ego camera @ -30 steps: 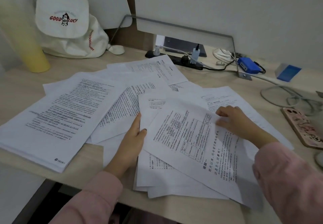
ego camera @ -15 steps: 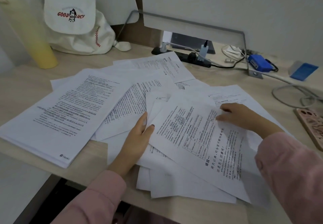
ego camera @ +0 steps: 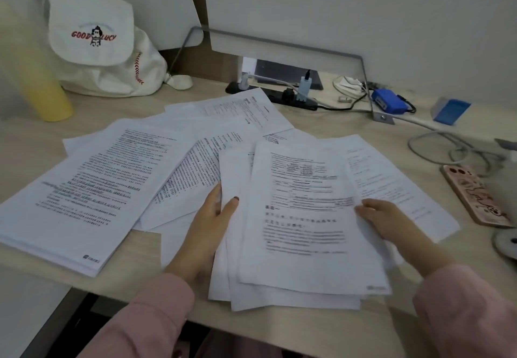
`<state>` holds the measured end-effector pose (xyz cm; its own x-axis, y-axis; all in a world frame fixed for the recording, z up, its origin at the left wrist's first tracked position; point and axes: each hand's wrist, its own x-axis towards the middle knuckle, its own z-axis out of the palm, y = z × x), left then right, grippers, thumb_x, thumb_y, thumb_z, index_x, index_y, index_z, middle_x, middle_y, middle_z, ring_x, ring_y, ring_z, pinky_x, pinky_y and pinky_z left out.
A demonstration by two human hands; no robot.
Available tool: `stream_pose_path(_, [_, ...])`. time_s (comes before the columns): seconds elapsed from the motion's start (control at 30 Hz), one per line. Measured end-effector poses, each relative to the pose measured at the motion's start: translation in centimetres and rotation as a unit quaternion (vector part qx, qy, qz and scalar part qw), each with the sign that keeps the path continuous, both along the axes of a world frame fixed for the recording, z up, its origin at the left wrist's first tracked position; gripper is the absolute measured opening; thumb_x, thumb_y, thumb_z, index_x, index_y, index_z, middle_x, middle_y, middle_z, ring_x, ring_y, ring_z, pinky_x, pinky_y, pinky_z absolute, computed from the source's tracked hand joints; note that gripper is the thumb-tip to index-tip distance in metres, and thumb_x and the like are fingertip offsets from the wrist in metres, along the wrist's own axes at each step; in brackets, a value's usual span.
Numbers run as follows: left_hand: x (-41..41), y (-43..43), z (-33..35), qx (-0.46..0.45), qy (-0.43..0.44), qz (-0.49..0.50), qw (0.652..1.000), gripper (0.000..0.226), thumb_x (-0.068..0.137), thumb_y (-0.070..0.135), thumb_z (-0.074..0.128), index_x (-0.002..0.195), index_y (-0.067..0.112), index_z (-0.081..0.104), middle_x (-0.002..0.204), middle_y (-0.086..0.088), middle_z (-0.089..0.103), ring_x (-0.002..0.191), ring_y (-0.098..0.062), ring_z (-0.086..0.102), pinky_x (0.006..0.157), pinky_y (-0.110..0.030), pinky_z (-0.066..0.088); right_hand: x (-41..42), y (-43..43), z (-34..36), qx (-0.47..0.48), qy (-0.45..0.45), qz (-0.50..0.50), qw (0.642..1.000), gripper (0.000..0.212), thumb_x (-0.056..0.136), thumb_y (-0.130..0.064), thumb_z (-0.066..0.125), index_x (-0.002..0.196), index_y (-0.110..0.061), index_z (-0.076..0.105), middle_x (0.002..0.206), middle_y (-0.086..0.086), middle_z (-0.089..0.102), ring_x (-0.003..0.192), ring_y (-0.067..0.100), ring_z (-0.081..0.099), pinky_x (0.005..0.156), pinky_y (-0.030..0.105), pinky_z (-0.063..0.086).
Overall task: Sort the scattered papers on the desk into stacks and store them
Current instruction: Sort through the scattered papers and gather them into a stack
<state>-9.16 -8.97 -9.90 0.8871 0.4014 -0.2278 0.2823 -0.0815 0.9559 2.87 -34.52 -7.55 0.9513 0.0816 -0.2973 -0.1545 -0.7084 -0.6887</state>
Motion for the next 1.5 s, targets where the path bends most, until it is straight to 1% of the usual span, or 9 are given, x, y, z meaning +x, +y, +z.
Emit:
stream_pose_path(0.07, [0.0, 0.0, 0.0, 0.003, 0.008, -0.004, 1.000, 0.040, 0.094, 0.031, 0.050, 0.132, 0.038, 0.040, 0.115, 0.017, 0.059, 0.103, -0.005, 0.059, 0.092, -0.027, 0.046, -1.5, 1.3, -0.1, 0.052, 0.035, 0.035, 0.997, 0.020, 0.094, -0.013, 0.047, 0.084, -0.008, 0.063, 0.083, 0.006, 0.065, 0.073, 0.022, 0.059, 0.069, 0.028, 0.044])
stream_pose_path(0.2, [0.1, 0.1, -0.4, 0.030, 0.030, -0.011, 0.999, 0.049, 0.091, 0.025, 0.055, 0.138, 0.026, 0.039, 0.120, 0.008, 0.059, 0.110, -0.015, 0.057, 0.095, -0.036, 0.046, -1.8, 1.6, 0.1, 0.045, 0.014, 0.101, 0.994, 0.022, 0.093, -0.024, 0.051, 0.110, -0.016, 0.062, 0.097, 0.011, 0.070, 0.086, 0.031, 0.064, 0.078, 0.036, 0.049])
stream_pose_path(0.33, [0.3, 0.0, -0.5, 0.045, 0.034, -0.008, 0.998, 0.049, 0.093, 0.018, 0.050, 0.140, 0.025, 0.036, 0.122, 0.006, 0.056, 0.109, -0.015, 0.055, 0.090, -0.031, 0.043, 1.0, -2.4, -0.9, -0.098, -0.096, -0.001, 0.991, 0.051, 0.085, -0.028, 0.063, 0.132, -0.013, 0.048, 0.128, 0.016, 0.051, 0.115, 0.032, 0.050, 0.096, 0.040, 0.039])
stream_pose_path(0.6, [0.4, -0.2, -0.6, 0.059, 0.019, -0.003, 0.998, 0.047, 0.094, 0.016, 0.040, 0.139, 0.029, 0.036, 0.121, 0.010, 0.056, 0.101, -0.008, 0.055, 0.083, -0.029, 0.042, 4.4, -8.9, -2.4, -0.212, -0.013, -0.096, 0.973, 0.116, 0.058, -0.064, 0.072, 0.146, -0.013, 0.017, 0.148, 0.019, 0.026, 0.138, 0.036, 0.022, 0.111, 0.045, 0.021])
stream_pose_path(0.83, [0.4, -0.5, -0.4, 0.055, 0.020, 0.012, 0.998, 0.045, 0.097, 0.016, 0.035, 0.139, 0.030, 0.035, 0.115, 0.014, 0.051, 0.090, 0.005, 0.050, 0.084, -0.026, 0.036, 5.1, -9.5, -1.0, -0.268, 0.004, -0.076, 0.960, 0.104, 0.065, -0.057, 0.073, 0.144, -0.010, 0.023, 0.146, 0.022, 0.030, 0.134, 0.038, 0.028, 0.109, 0.048, 0.026])
stream_pose_path(0.97, [0.2, -0.6, -0.5, 0.054, 0.018, 0.012, 0.998, 0.043, 0.096, 0.016, 0.036, 0.137, 0.030, 0.038, 0.113, 0.013, 0.054, 0.086, 0.012, 0.047, 0.069, -0.018, 0.038, 4.6, -9.1, -1.1, -0.141, 0.017, -0.093, 0.985, 0.063, 0.075, -0.027, 0.074, 0.124, 0.001, 0.046, 0.121, 0.021, 0.057, 0.098, 0.032, 0.054, 0.091, 0.046, 0.046])
stream_pose_path(1.13, [0.3, -0.5, -0.3, 0.059, 0.012, 0.015, 0.998, 0.044, 0.096, 0.017, 0.038, 0.139, 0.029, 0.037, 0.120, 0.010, 0.054, 0.094, -0.003, 0.053, 0.083, -0.027, 0.038, 2.7, -7.3, 0.4, -0.063, -0.077, -0.105, 0.989, 0.021, 0.088, -0.008, 0.050, 0.108, -0.003, 0.051, 0.098, 0.013, 0.056, 0.089, 0.031, 0.054, 0.074, 0.039, 0.044])
stream_pose_path(1.3, [0.2, -0.6, -0.3, 0.058, 0.007, 0.015, 0.998, 0.044, 0.096, 0.015, 0.038, 0.139, 0.026, 0.037, 0.122, 0.008, 0.054, 0.105, -0.011, 0.051, 0.084, -0.027, 0.037, 1.0, -6.4, 2.9, 0.188, -0.247, -0.249, 0.917, 0.022, 0.089, -0.006, 0.044, 0.110, -0.010, 0.051, 0.099, 0.008, 0.053, 0.087, 0.021, 0.051, 0.069, 0.030, 0.039])
stream_pose_path(1.5, [0.3, -0.5, -0.5, 0.059, 0.001, 0.009, 0.998, 0.046, 0.096, 0.015, 0.038, 0.141, 0.024, 0.035, 0.125, 0.008, 0.053, 0.106, -0.011, 0.051, 0.082, -0.027, 0.037, -0.1, -7.0, 4.6, 0.479, -0.120, -0.270, 0.826, 0.033, 0.092, -0.002, 0.047, 0.124, -0.009, 0.051, 0.096, -0.002, 0.064, 0.081, 0.011, 0.062, 0.058, 0.021, 0.056])
